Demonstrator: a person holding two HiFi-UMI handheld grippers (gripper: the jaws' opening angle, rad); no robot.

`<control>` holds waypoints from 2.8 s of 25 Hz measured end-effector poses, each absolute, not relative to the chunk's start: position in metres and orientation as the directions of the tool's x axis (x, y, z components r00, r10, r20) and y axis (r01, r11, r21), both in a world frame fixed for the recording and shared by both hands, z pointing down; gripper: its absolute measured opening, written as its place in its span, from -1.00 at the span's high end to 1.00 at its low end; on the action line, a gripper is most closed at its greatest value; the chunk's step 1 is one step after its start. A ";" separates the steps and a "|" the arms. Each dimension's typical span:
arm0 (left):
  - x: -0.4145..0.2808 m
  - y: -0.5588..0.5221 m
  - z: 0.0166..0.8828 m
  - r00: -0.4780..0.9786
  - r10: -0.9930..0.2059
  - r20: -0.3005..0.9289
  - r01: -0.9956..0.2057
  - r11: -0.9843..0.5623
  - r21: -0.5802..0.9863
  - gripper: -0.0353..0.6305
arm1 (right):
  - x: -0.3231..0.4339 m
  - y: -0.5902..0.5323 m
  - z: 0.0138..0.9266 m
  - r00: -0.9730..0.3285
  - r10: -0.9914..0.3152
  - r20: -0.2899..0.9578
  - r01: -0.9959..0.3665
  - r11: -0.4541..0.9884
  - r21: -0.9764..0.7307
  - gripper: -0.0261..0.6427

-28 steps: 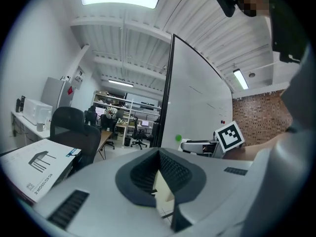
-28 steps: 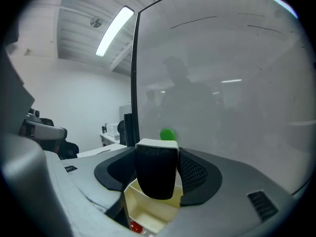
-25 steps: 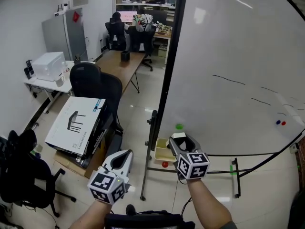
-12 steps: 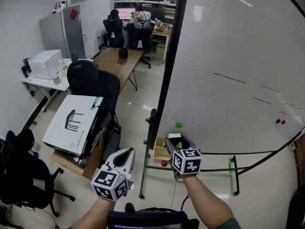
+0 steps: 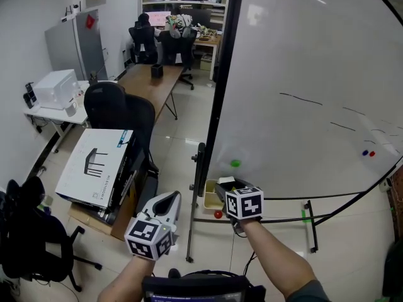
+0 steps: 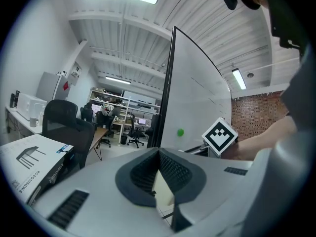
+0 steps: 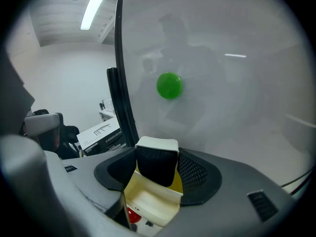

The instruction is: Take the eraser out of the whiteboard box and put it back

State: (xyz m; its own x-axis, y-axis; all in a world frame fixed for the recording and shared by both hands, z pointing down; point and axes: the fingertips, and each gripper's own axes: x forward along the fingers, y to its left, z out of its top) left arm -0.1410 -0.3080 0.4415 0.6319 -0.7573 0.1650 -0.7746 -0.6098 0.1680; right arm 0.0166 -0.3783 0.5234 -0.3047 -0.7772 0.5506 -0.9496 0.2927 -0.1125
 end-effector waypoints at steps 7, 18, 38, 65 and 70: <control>-0.140 -0.309 0.444 0.655 -0.738 0.165 -0.755 -0.631 0.175 0.81 | 0.012 -0.381 0.545 -0.293 -0.708 0.643 -0.951 0.288 -0.115 0.08; -0.139 -0.314 0.452 0.681 -0.711 0.174 -0.732 -0.652 0.198 0.81 | 0.011 -0.384 0.561 -0.304 -0.613 0.730 -0.948 0.271 -0.168 0.08; -0.131 -0.302 0.453 0.710 -0.685 0.165 -0.703 -0.676 0.221 0.81 | 0.008 -0.382 0.566 -0.322 -0.466 0.824 -0.942 0.244 -0.230 0.08; -0.140 -0.289 0.451 0.695 -0.698 0.172 -0.718 -0.662 0.217 0.81 | 0.011 -0.382 0.566 -0.282 -0.478 0.832 -0.959 0.147 -0.240 0.05; -0.141 -0.284 0.448 0.692 -0.702 0.170 -0.721 -0.659 0.213 0.81 | 0.013 -0.379 0.562 -0.296 -0.484 0.824 -0.955 0.148 -0.257 0.05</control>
State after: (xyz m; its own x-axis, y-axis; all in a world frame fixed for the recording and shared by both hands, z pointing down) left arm -0.1405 -0.2842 0.4484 0.6917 -0.7020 0.1697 -0.7212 -0.6591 0.2130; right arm 0.0127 -0.3794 0.5618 -0.2965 -0.4836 0.8235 -0.9550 0.1481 -0.2569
